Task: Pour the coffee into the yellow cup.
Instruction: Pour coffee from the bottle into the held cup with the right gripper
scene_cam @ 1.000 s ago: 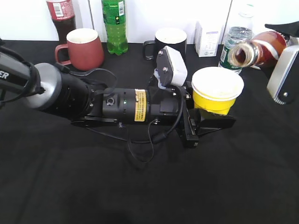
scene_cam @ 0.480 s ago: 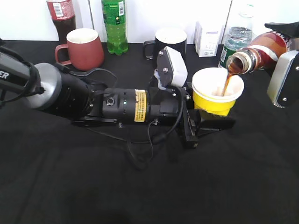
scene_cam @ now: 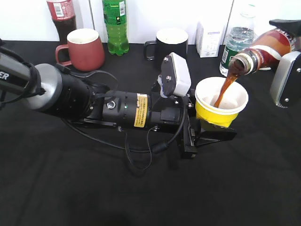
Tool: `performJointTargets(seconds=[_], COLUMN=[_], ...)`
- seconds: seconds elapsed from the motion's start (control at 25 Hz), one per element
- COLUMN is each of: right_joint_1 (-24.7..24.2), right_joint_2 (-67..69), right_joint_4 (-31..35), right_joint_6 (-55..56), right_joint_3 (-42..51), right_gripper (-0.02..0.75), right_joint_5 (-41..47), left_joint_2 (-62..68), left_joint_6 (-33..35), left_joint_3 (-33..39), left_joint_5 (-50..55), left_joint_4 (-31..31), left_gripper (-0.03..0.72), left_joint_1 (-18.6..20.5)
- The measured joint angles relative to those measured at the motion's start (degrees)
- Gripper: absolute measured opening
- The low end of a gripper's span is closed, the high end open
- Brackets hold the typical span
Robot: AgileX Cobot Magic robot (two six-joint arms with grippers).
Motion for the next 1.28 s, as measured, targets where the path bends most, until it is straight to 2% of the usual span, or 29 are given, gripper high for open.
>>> performJointTargets(seconds=[0.96,1.04,1.16,1.28], right_joint_1=[0.00,0.00,0.00,0.00], right_joint_2=[0.00,0.15,2.70,5.35], right_joint_4=[0.02,-1.36,-9.22,-9.96], right_joint_6=[-5.04,0.22,14.07,25.29], right_joint_3=[0.00,0.00,0.00,0.00], right_gripper=[0.536,0.536,0.536,0.536], right_joint_5=[-1.93,-1.93,-2.01,-2.80], left_joint_2=[0.00,0.00,0.00,0.00], left_joint_6=[-1.48,-1.48,-1.48,-1.48], left_joint_3=[0.00,0.00,0.00,0.00], left_joint_5=[0.39,0.39,0.39,0.39], left_joint_4=[0.11,-0.91,-2.80,-2.83], left_gripper=[0.432,0.432,0.432,0.432], left_joint_1=[0.00,0.00,0.00,0.00])
